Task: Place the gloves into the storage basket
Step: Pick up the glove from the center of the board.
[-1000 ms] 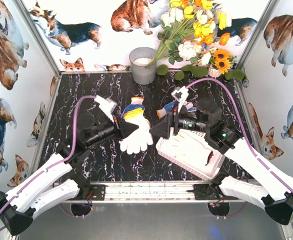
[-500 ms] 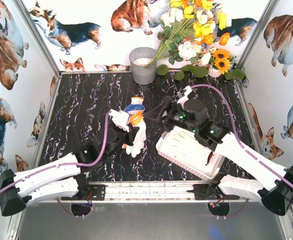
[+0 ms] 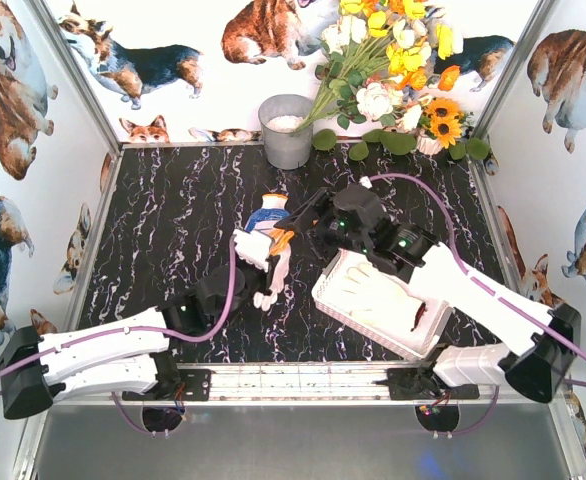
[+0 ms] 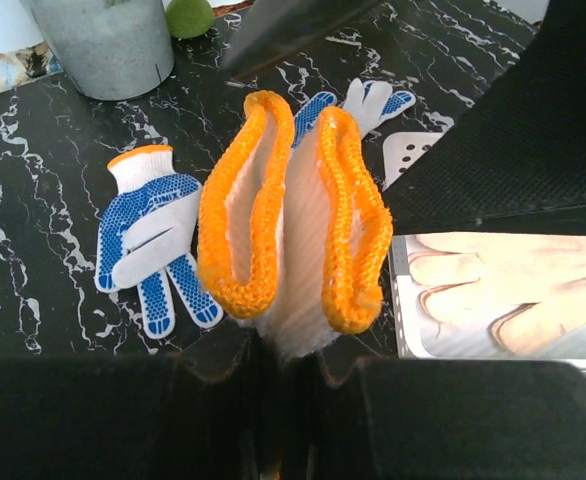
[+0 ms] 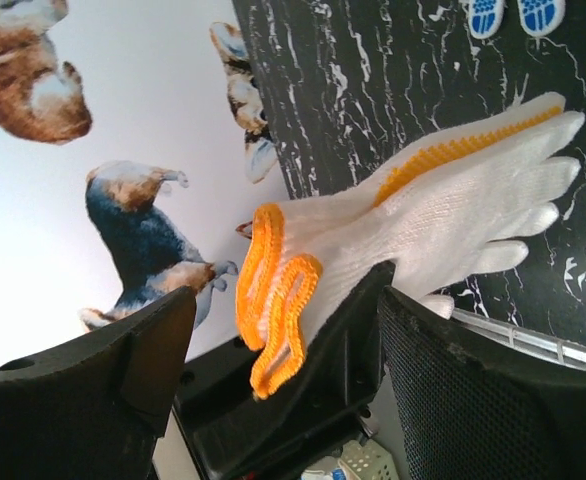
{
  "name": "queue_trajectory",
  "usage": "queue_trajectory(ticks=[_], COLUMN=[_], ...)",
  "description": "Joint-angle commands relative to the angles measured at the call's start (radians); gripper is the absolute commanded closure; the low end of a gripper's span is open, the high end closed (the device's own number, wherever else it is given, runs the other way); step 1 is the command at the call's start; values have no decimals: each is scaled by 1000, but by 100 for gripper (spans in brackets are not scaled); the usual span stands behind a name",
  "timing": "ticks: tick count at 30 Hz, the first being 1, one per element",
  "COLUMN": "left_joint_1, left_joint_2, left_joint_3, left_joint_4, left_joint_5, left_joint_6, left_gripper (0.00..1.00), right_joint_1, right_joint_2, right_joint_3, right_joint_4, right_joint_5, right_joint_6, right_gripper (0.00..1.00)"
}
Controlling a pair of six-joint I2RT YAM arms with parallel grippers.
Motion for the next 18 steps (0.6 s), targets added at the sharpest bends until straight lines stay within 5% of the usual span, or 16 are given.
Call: queue_trajectory(ticks=[1,12,18], left_joint_1=[-33,-165,-189], left_joint_2=[11,105,129], left_joint_3=[22,66,66], left_joint_4=[39,47,81], left_joint_5=[-56,-227,-308], left_joint_6=[57,157,171], left_gripper=[100,100,100], right_joint_1=[26,79,105], right_joint_2=[55,158,176], right_joint_3=[122,229,236], right_joint_4=[-144,-300,-337], right_joint_5=[60,170,200], right_joint_6=[26,-20,-44], right_gripper=[25,32,50])
